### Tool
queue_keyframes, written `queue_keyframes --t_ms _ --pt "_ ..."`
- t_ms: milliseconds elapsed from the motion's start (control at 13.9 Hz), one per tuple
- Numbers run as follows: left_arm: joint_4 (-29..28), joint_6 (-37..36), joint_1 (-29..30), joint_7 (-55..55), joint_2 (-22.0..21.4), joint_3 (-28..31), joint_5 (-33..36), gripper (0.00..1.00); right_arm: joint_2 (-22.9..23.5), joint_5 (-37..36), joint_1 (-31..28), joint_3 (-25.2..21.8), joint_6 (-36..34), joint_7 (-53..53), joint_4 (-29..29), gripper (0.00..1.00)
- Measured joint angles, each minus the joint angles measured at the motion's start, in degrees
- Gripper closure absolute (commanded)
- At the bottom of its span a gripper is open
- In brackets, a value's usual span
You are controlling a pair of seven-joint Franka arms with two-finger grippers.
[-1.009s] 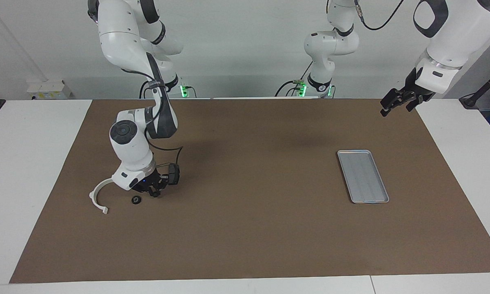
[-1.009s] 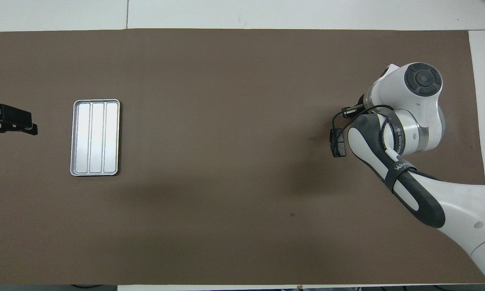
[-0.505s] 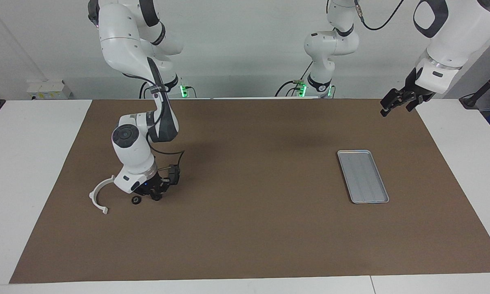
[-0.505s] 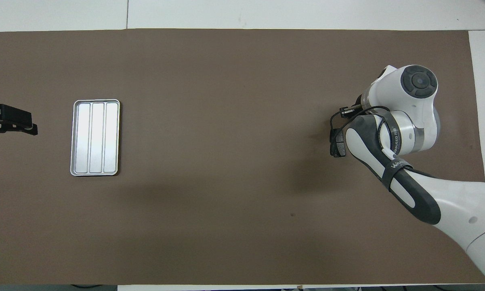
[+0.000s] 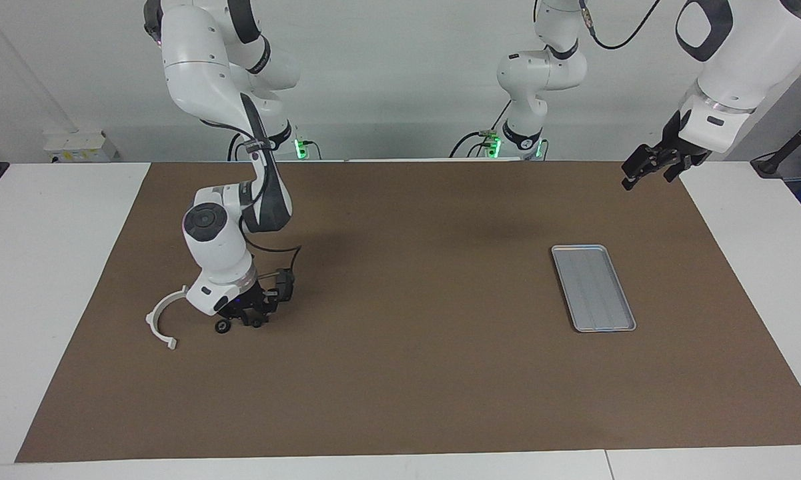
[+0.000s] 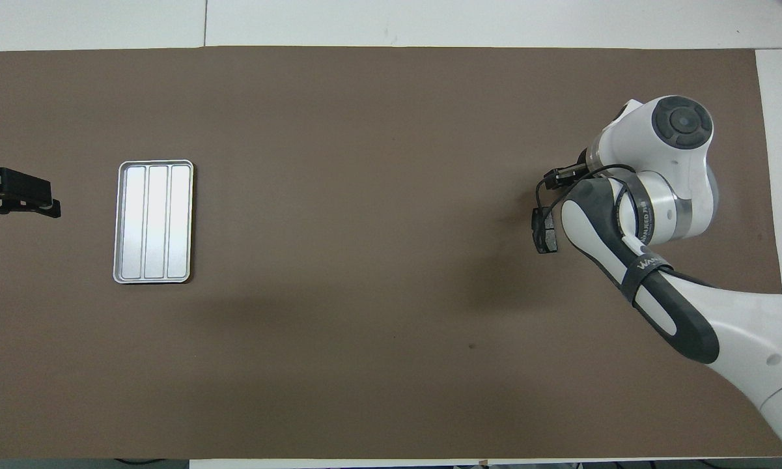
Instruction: Place bearing gear from tray to pile
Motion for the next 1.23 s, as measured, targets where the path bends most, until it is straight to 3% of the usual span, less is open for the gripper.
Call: queue_keyframes --t_ms 288,505,793,1226 --pt "0.0 0.0 0.0 0.0 0.0 0.0 0.0 0.0 -4.1 0.0 -0.8 -0.2 -14.8 -1.0 13.0 0.0" --pt "0.0 0.0 0.0 0.0 0.0 0.0 0.0 0.0 -6.1 -0.1 -4.4 -0.4 -16.8 -4.3 19.0 0.0" --pt "0.0 0.0 0.0 0.0 0.0 0.0 0.0 0.0 -11.9 -0.2 -8.0 -1.1 -18.7 -4.8 20.3 0.0" --pt "0.0 0.0 0.0 0.0 0.0 0.0 0.0 0.0 -18.7 1.3 -8.9 -1.0 -38.8 1.1 20.2 0.0"
